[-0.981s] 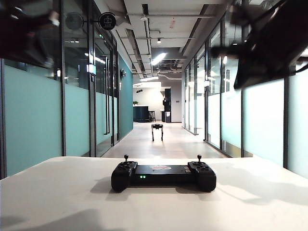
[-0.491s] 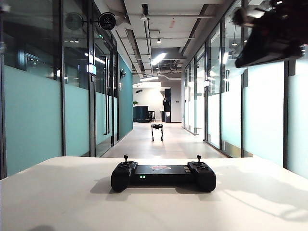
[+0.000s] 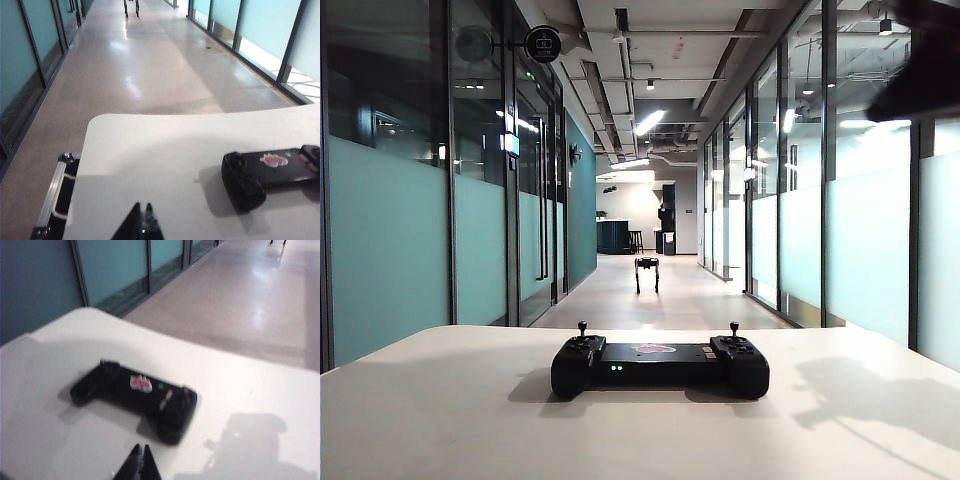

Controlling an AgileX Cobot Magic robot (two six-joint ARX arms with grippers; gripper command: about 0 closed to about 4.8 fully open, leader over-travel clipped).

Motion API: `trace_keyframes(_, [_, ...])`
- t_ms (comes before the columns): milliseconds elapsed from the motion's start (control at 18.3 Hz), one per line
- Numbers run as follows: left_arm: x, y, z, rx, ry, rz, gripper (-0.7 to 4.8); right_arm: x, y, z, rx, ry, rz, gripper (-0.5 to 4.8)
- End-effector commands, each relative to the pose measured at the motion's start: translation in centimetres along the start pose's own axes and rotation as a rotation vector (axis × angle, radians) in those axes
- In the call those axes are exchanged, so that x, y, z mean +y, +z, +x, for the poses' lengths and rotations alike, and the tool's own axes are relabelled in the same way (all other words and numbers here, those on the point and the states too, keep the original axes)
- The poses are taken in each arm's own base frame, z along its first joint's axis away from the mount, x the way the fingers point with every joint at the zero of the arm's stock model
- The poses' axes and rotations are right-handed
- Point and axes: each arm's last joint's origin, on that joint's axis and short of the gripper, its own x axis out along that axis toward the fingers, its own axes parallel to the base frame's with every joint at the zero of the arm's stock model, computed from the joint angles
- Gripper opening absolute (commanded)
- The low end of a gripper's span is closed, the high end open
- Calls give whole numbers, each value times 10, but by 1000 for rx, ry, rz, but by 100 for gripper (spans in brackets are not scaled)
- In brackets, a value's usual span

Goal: Push the left joystick on the remote control sitting on the white table forward to make the robot dog walk in a straight line until it approaches the door.

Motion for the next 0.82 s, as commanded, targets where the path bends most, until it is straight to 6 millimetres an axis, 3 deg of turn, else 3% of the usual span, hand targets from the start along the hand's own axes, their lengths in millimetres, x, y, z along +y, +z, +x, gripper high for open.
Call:
trace_keyframes(55, [0, -8, -3, 17, -4, 4, -5, -1, -4, -8, 38, 1, -7, -2])
trace_keyframes(818, [0, -13, -3, 66, -6, -40, -5, -5, -7, -33, 52, -74, -42, -2])
